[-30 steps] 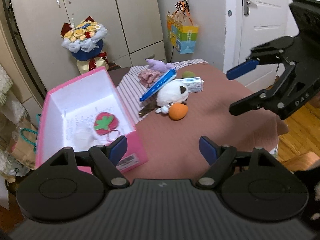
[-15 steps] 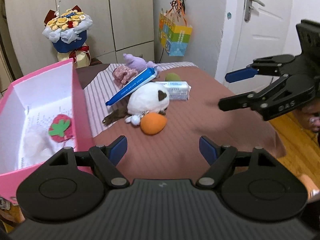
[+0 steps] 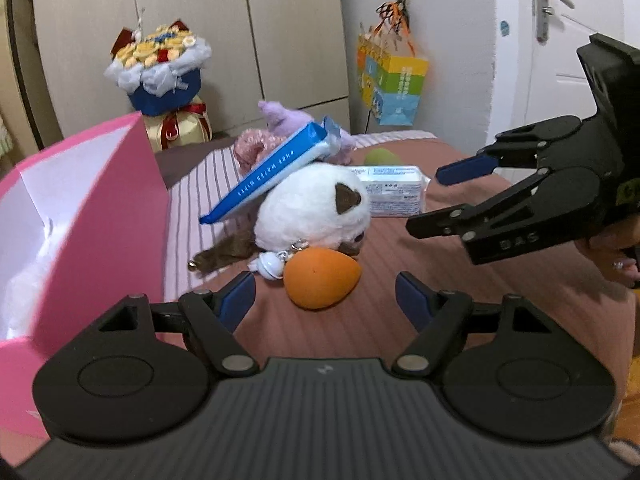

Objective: Organize soft objects
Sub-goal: 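Grasp the orange sponge with the left tool while the right tool grasps the wipes pack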

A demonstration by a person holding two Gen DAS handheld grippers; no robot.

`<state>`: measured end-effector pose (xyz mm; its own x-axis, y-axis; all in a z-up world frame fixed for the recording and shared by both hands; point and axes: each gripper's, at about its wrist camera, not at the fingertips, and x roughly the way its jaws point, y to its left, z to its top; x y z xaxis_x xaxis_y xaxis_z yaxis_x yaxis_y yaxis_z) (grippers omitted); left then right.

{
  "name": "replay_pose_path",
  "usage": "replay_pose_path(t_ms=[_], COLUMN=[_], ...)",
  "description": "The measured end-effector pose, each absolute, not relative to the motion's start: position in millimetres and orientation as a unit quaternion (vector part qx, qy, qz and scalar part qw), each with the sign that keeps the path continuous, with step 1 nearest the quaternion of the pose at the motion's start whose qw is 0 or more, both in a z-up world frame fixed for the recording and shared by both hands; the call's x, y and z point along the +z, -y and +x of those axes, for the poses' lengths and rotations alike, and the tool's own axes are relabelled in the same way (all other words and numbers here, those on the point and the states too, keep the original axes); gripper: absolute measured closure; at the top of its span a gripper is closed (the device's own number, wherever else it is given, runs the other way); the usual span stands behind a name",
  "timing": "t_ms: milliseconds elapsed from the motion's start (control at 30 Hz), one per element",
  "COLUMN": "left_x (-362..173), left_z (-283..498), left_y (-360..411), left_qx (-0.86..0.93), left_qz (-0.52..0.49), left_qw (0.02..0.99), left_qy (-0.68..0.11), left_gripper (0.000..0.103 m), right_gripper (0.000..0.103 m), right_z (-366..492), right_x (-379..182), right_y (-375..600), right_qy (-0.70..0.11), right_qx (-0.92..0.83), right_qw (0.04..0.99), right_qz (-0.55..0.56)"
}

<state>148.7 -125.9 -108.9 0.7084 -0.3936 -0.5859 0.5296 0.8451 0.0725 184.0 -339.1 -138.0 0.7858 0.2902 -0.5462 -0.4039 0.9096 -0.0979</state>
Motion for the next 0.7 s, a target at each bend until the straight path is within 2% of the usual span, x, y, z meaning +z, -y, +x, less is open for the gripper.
replay_pose_path(t_ms=[100, 267, 433, 500, 600, 667, 700], left_x=[-118.0, -132.2, -133.1, -132.4, -131.3, -131.3, -131.8], left_z=[157.9, 174.2, 174.6, 176.1, 176.4, 177.0, 177.2], left_y=[130.8, 131.2, 131.0, 131.7, 133.8, 134.2, 133.6], left_qx=[-0.243, -0.224, -0.212, -0.207, -0.197, -0.195, -0.198], left_qz=[0.113, 0.078, 0.058, 0.048, 0.042, 0.039, 0.033], left_qw=[0.914, 0.913, 0.922, 0.924, 0.928, 0.929, 0.927], left_qy=[-0.305, -0.332, -0.319, -0.318, -0.313, -0.314, -0.317], left_gripper=[0.032, 0.032, 0.032, 0.032, 0.042, 0.045, 0.054], right_gripper=[0.039, 0.039, 0.042, 0.048, 0.061, 0.078, 0.078], right_z=[194.3, 201.8, 208.2, 209.7, 211.3, 210.9, 210.3], right_x=[-142.8, -144.8, -145.3, -145.3, -145.5, -145.7, -145.9], right_y=[337.2, 338.1, 334.0, 331.0, 327.6, 327.6, 328.2], right_qy=[-0.271, -0.246, -0.227, -0.222, -0.223, -0.228, -0.233], right_qx=[0.190, 0.194, 0.219, 0.227, 0.232, 0.235, 0.239], right_qw=[0.937, 0.942, 0.937, 0.935, 0.933, 0.932, 0.931], right_qz=[-0.109, -0.122, -0.149, -0.157, -0.159, -0.154, -0.149])
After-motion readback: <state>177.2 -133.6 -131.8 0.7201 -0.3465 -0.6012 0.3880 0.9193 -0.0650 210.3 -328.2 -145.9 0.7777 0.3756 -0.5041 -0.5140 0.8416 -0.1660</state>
